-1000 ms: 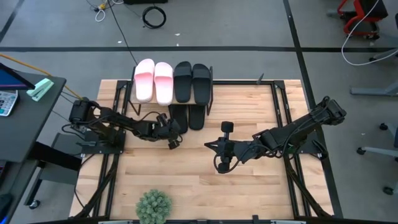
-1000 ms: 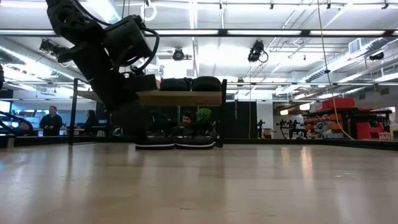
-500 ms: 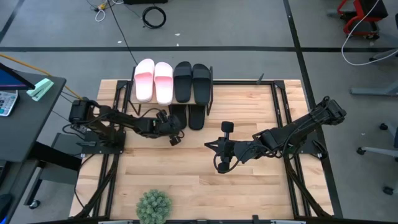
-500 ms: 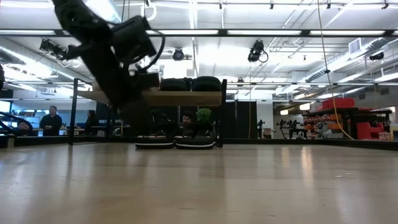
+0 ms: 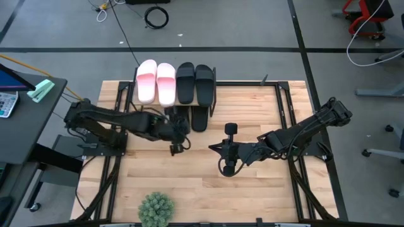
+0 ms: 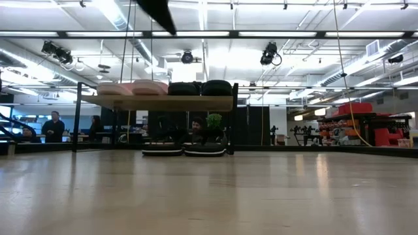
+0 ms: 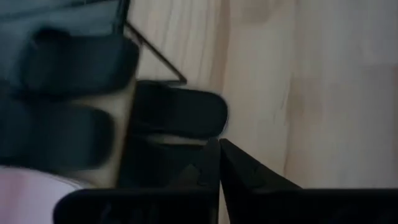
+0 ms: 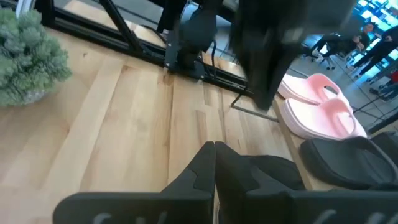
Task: Pick and place slides into the shelf
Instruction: Return to Home Position
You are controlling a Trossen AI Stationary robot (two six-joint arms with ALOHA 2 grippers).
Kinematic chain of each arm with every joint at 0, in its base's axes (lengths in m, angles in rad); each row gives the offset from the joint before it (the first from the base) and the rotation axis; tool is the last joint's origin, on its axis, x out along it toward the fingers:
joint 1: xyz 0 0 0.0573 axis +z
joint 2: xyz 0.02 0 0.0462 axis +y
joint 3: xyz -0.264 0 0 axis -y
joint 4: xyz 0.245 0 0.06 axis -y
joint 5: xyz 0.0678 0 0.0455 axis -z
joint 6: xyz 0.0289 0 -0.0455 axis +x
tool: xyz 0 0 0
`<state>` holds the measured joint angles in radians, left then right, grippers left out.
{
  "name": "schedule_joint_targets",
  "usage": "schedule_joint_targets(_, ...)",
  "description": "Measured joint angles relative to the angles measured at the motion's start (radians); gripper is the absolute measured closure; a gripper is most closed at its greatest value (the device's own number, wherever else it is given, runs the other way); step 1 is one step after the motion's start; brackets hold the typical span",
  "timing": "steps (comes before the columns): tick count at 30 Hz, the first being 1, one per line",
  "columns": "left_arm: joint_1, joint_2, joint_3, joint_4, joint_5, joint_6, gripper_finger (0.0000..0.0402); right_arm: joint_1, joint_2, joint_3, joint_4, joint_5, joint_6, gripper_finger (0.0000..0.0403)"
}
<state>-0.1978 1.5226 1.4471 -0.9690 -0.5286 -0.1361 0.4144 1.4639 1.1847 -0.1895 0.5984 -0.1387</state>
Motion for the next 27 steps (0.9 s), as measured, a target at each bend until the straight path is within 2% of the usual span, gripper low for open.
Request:
schedule_joint_targets(4, -0.025, -0.019, 0.15, -0.053, -0.002, 0.061, 0.0368, -0.007, 0.0, 0.0, 0.0, -0.001, -0.032, 0.0388)
schedule_joint_targets(8, -0.019, -0.042, 0.266, -0.239, -0.003, 0.055, 0.0357, -0.006, -0.027, 0.0, -0.062, 0.029, 0.02, 0.0388)
schedule_joint_targets(11, 0.03, -0.113, 0.335, -0.39, -0.025, -0.093, 0.0352, -0.006, -0.117, 0.0, -0.211, 0.04, 0.173, 0.0389)
schedule_joint_targets(14, 0.066, -0.223, 0.327, -0.429, -0.033, -0.171, 0.0352, -0.006, -0.221, 0.0, -0.38, 0.05, 0.365, 0.0389)
schedule_joint_targets(16, 0.073, -0.311, 0.281, -0.395, -0.029, -0.187, 0.0354, -0.006, -0.29, 0.0, -0.476, 0.063, 0.459, 0.0389)
schedule_joint_targets(19, 0.072, -0.474, 0.14, -0.282, -0.027, -0.186, 0.0358, -0.001, -0.379, -0.012, -0.517, 0.071, 0.516, 0.0389)
schedule_joint_targets(23, 0.058, -0.709, -0.141, -0.098, -0.007, -0.179, 0.0362, 0.024, -0.451, -0.095, -0.506, 0.064, 0.532, 0.0389)
schedule_joint_targets(27, 0.053, -0.945, -0.424, 0.044, 0.095, -0.255, 0.0358, 0.034, -0.514, -0.257, -0.401, 0.063, 0.549, 0.0389)
